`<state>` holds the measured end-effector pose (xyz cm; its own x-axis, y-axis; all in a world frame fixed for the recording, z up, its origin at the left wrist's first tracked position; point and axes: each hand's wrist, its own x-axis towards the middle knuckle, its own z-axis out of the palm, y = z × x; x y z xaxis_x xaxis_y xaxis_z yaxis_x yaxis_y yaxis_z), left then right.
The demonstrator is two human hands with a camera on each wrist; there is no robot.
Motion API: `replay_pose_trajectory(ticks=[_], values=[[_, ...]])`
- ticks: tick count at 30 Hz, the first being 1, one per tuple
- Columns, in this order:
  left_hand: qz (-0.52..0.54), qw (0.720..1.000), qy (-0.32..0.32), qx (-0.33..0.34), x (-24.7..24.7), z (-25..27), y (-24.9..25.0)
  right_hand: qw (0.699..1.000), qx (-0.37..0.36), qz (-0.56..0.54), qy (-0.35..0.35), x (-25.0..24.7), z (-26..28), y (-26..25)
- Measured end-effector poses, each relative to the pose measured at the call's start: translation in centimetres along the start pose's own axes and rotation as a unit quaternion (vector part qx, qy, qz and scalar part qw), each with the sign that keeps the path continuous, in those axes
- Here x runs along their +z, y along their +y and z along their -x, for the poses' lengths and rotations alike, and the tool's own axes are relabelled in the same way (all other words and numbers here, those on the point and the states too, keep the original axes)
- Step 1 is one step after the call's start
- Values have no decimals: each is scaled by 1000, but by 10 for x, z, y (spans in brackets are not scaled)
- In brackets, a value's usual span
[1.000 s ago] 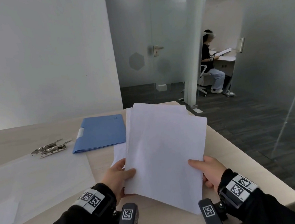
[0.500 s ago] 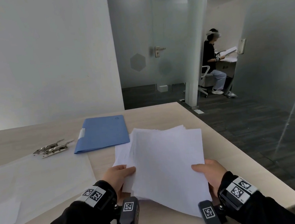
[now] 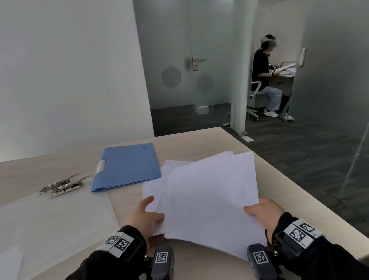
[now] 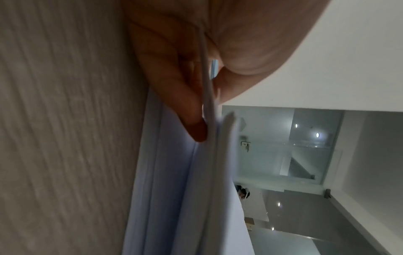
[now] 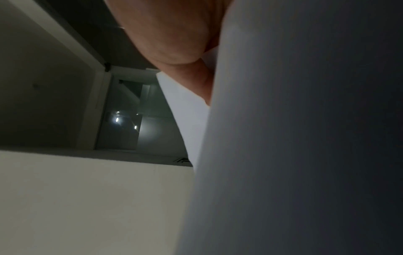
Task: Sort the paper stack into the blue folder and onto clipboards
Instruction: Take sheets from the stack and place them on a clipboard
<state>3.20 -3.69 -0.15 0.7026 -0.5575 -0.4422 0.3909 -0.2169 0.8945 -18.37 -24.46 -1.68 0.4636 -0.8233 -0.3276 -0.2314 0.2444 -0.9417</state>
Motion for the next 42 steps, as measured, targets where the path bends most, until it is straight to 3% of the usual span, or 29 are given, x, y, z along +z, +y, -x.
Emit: replay_pose_trajectory(ticks=[4,7,15,19,30,34,42], values=[[33,999,11,-14,4,5,1,999,10,-39,-7,-2,5,-4],[34,998,-26,-38,6,8,1,999,3,-48,-20,-1,7,-4],[-6,999,-44,27,8,10,4,998,5,-41,-37,1,10,-6],[-15,999,-19,39,6,9,4,999,1,-47,-28,2,8,-3],[-35,998,14,59,2,-12,-1,997,11,-66,-28,-2,5,-4],[1,1000,-15,21,9,0,1,996,4,-79,-41,-2,9,-5],[-102,992,-1,67,3,-14,-2,996,6,-83,-44,0,12,-5]])
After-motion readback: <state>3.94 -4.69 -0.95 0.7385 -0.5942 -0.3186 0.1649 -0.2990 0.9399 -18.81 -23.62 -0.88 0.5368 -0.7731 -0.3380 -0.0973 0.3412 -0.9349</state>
